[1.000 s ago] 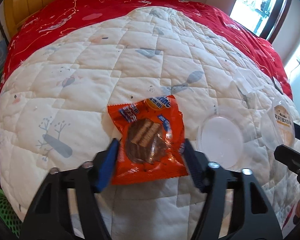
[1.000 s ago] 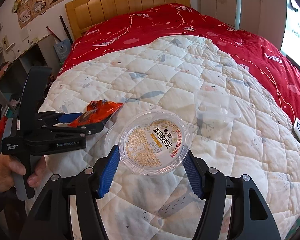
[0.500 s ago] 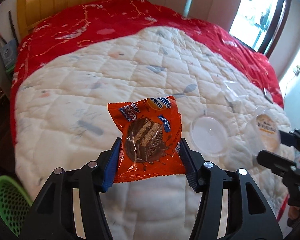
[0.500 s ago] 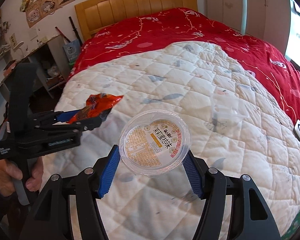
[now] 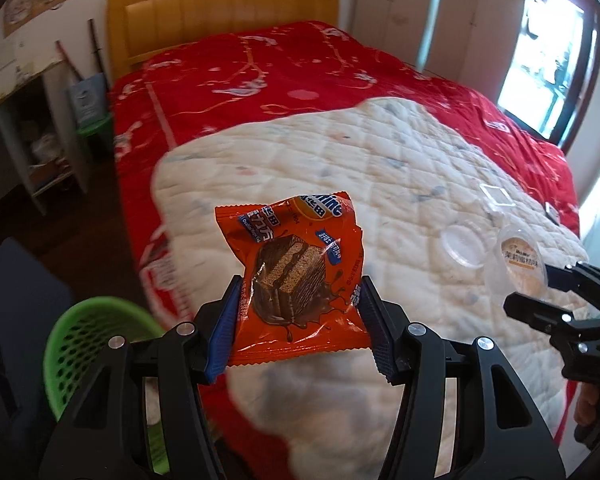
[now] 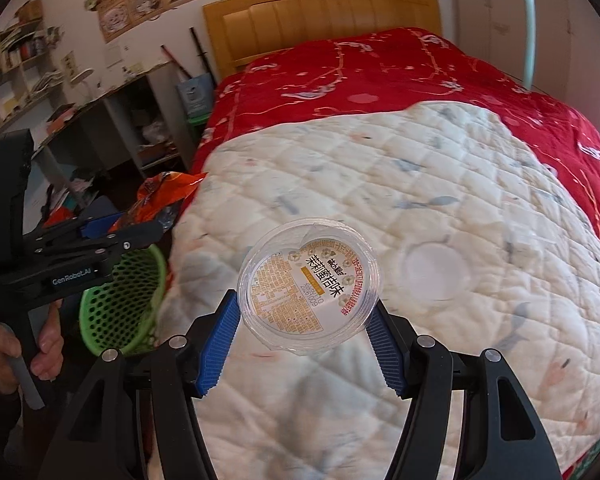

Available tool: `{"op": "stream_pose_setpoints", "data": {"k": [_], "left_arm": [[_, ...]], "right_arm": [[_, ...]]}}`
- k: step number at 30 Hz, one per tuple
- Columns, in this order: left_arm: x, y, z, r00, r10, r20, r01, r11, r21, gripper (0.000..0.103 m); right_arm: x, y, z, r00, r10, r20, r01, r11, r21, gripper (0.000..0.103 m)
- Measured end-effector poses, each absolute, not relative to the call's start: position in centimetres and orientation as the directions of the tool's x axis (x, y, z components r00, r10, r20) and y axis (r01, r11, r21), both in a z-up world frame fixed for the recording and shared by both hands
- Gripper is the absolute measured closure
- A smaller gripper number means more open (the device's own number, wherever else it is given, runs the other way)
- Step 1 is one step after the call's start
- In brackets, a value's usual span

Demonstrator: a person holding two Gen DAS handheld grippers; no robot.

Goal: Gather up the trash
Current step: 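Carry the packet and tub over the wastebasket and open both tools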

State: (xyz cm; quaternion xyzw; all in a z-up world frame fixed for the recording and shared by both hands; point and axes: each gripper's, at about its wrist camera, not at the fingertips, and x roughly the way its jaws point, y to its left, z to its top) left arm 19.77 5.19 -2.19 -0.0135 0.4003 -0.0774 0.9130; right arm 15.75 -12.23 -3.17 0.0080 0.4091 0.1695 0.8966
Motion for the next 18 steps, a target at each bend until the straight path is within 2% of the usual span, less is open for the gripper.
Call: {"op": "stream_pose_setpoints", "data": {"k": [18], "left_arm": [[14.5,18.4,-6.7,0.608,-0.014,-0.794,-0.118,0.987,-0.107,0.046]], "right_arm": [[14.2,-2.4,-3.1,0.547,0.392,-0.74,-0.43,0.89,0.154,0.042]]}}
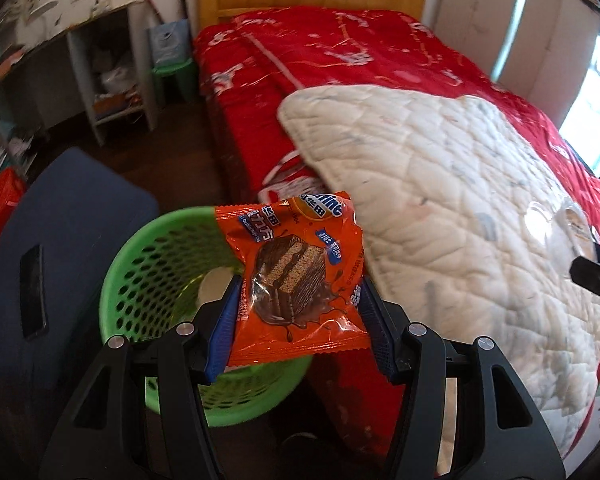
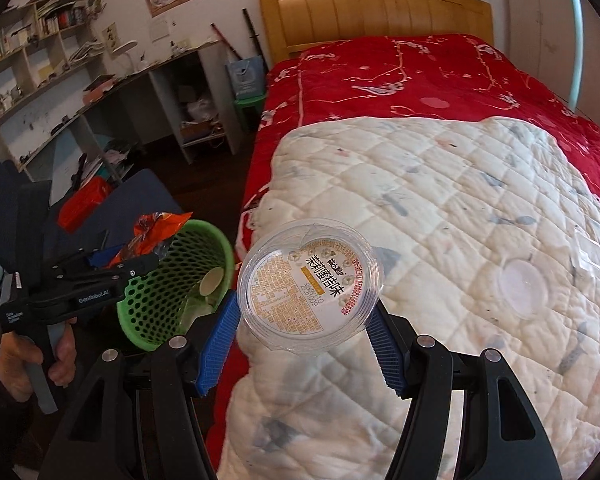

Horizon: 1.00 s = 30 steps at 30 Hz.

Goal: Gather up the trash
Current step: 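Carry the packet and tub over the wastebasket and open both tools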

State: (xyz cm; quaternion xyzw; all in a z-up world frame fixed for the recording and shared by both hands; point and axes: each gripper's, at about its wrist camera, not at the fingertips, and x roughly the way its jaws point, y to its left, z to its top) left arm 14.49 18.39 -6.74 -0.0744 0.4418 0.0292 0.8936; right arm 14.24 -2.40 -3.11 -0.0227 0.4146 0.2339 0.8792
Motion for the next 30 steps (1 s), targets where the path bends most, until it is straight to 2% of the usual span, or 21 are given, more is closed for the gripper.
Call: {"op": "stream_pose_setpoints", "data": {"k": [7,12,30], "left_arm": [[13.7,21.3,-8.8,0.569,0.006,-0.822,-0.19,0.974,-0.124,0.043],[12.7,23.2,-9.6,0.564,0.02,-0.826,-0.232,0.963,-0.134,0.035],[7.0,29.0,-10.1,0.566,0.067,-0.821,-0.359,0.917,-0.172,0.035]], "right_arm": [[14.4,0.4,-3.6,0.522,0.409,-0.749,-0.461,0.874,0.155,0.042],[14.6,2.7,-4.0,0.501,0.425,-0.754,-0.488,0.858,0.16,0.042],[15.3,13.8,-6.7,0.384,0.496,-0.779,-0.59,0.781,0.206,0.042]]}}
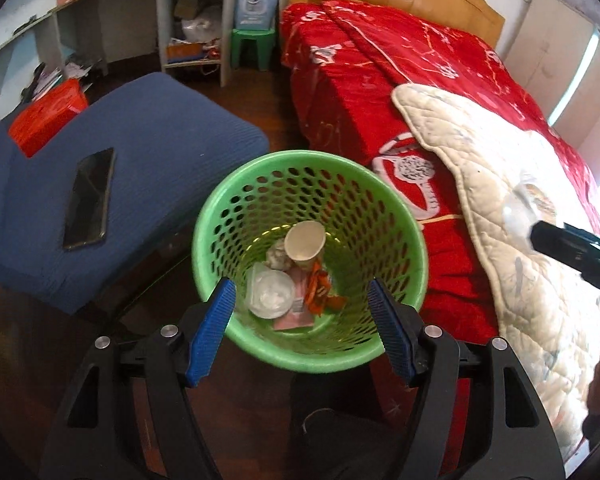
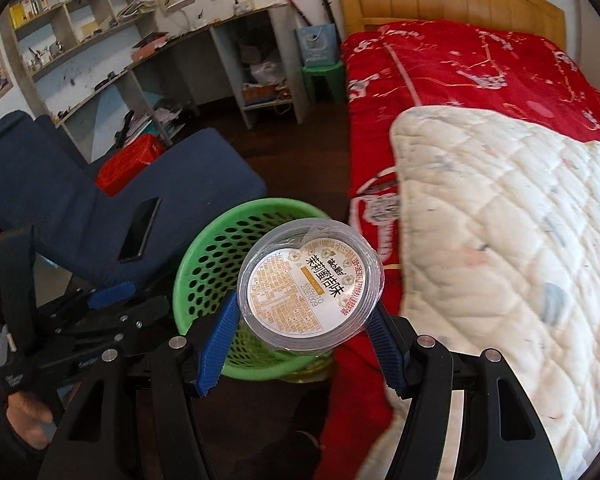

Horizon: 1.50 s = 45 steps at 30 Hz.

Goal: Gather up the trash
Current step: 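Carry the packet and tub over the wastebasket and open both tools, then grasp the clear rectangular tray with the right tool while the left tool grasps the round clear lid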

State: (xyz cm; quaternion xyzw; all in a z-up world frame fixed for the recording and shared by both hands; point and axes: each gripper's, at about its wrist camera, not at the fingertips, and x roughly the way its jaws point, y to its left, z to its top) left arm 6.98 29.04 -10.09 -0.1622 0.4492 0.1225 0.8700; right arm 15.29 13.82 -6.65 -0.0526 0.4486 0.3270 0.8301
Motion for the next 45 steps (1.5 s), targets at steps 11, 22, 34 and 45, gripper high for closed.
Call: {"op": "stream_pose_setpoints", "data": {"k": [11,22,34,45], "left_arm": [[6.4,30.2,-10.7,0.558,0.069,-0.827,-0.385,0.904,-0.184,0.035],[8.4,26.2,-9.9,0.578,0.017,-0.816,-0.305,0.932,-0.197,0.035],[12.9,17.0,-8.5,0.587,-0.08,-0.806,-0.135,0.971,-0.195,0.034],[17.1,7.9,-7.1,0.577,-0.161,-0.801,0.019,0.983,-0.184,0.033]], "right_arm": [[16.0,17.7,-8.1,0.335,0.541,-0.772,-0.585,0.761,0.279,0.029],[16.0,10.0,-6.2,0.416,0.494,-0.764,-0.538,0.811,0.232,0.029],[18.3,-7.2,-5.2,0.562,0.297,-0.772,-0.279,0.947,0.161,0.028],[20.6,-22.5,-5.6,0.613,0.106,-0.783,-0.006,0.991,0.13,0.025]]}}
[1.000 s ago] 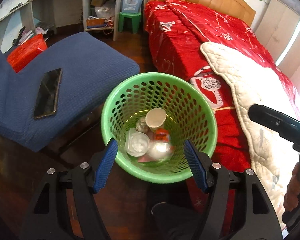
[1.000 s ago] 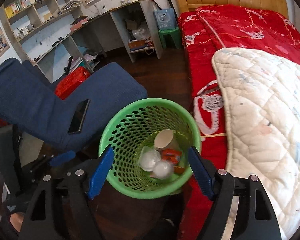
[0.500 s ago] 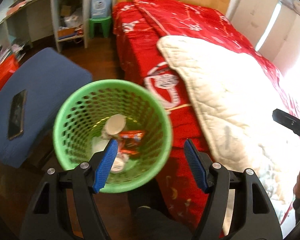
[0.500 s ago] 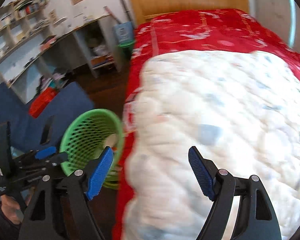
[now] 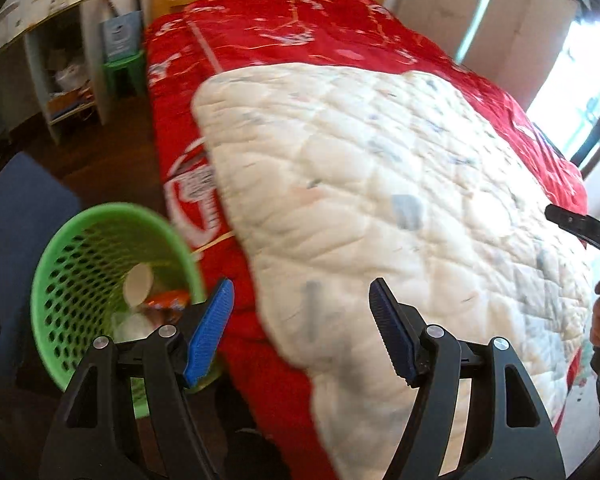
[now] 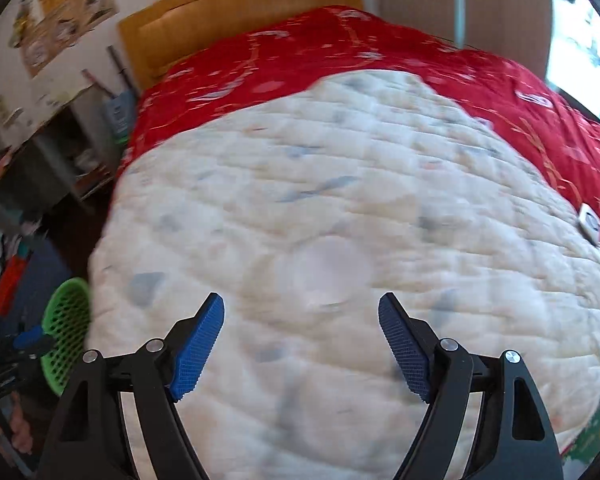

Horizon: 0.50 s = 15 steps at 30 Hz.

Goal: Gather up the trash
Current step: 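Grasp the clear rectangular tray with the right tool while the left tool grasps the round clear lid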

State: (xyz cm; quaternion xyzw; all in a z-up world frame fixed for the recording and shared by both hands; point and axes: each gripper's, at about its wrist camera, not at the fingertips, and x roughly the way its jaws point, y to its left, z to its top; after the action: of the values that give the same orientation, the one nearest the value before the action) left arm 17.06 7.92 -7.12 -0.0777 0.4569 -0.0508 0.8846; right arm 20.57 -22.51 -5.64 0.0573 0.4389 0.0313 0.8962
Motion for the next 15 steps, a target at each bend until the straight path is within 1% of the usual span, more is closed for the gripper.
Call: {"op": "stream_pose_setpoints", "data": {"k": [6,10,14,15], "left_arm": [[20.8,2.2,-6.2,0.568,-0.209,-0.796,0.108,0.978,-0.18,0.033],[23.2,-1.4,-6.2,0.554,-0.23,-0.8,0.16,0.973,-0.169,0.033],[26.0,-5.2,-6.7,0.52,-0.28,-0.807,0.214,0.957,-0.194,0.033],[26.7,-5.9,-6.8,0.513,-0.29,-0.808,0.224,0.954,-0.2,0.033]], "right_arm": [[22.1,-28.4,-6.5,0.612,0.029,-0.79,0.073,0.993,0.093,0.017],[23.4,-31.6,-7.2,0.607,-0.001,-0.795,0.108,0.991,0.081,0.017],[24.9,-34.2,-7.7,0.599,0.002,-0.801,0.132,0.986,0.102,0.017],[25.4,-34.8,-7.9,0.596,0.006,-0.803,0.14,0.984,0.111,0.015]]}}
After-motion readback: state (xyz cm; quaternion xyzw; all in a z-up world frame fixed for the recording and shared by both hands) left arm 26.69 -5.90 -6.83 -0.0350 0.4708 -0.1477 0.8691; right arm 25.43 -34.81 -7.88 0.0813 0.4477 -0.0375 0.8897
